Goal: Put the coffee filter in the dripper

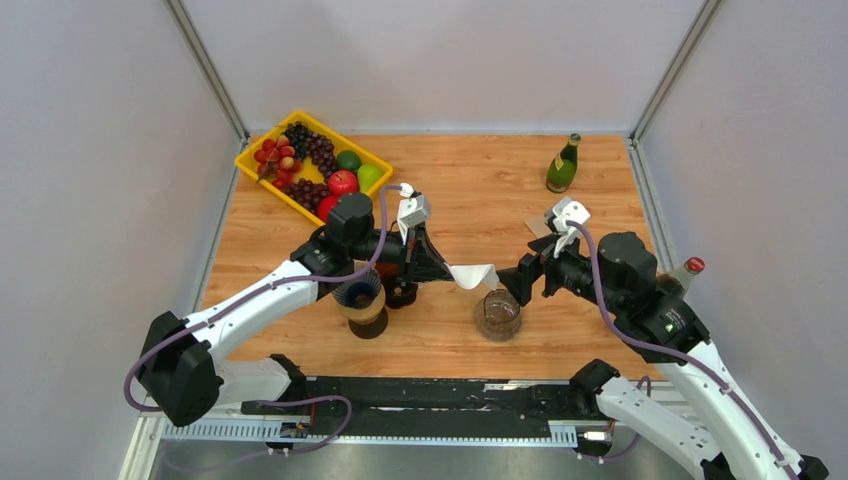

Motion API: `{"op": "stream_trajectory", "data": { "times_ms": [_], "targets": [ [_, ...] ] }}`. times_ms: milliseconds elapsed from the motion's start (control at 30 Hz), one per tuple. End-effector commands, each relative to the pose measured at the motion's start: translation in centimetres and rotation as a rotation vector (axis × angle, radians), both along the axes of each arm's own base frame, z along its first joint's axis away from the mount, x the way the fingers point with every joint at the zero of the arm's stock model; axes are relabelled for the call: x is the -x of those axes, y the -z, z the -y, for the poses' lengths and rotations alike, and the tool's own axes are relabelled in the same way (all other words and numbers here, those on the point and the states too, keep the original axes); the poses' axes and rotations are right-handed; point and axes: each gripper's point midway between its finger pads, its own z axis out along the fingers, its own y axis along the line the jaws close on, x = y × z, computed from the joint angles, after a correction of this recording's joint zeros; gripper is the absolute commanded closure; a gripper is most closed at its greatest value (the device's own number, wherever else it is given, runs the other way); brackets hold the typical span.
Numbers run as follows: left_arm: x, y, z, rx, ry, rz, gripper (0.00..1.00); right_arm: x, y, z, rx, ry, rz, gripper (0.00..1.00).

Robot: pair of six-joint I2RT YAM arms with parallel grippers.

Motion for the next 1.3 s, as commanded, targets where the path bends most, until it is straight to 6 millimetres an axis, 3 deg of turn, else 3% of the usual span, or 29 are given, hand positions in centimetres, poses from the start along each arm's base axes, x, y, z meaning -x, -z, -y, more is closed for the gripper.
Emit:
{"op": "stream_trajectory", "data": {
  "times_ms": [0,433,867,1100,1267],
  "targets": [
    [-0.3,-2.3,0.4,0.043,0.003,0.065,0.9,0.2,-2.0,0.3,-0.033,0.008,0.051,0.0],
    [-0.2,-2.4,0.5,0.047,0.018,0.06,0.9,0.1,-2.1,1.3,-0.014,0.053,0.06,0.0],
    [-0.3,-2.3,0.8,0.045,0.03,0.043,0.9,0.2,-1.3,0.2,-0.012,-0.001,0.031,0.0],
    [-0.2,-2.2,0.8,0.044,0.04,0.038,0.9,-0.4,-2.0,-0.5,-0.051,-0.002,0.042,0.0],
    [0.0,-2.3,0.7,0.048,0.048,0.037,0.9,-1.9,-1.4,-0.1,-0.057,0.09,0.015,0.0]
  ]
}}
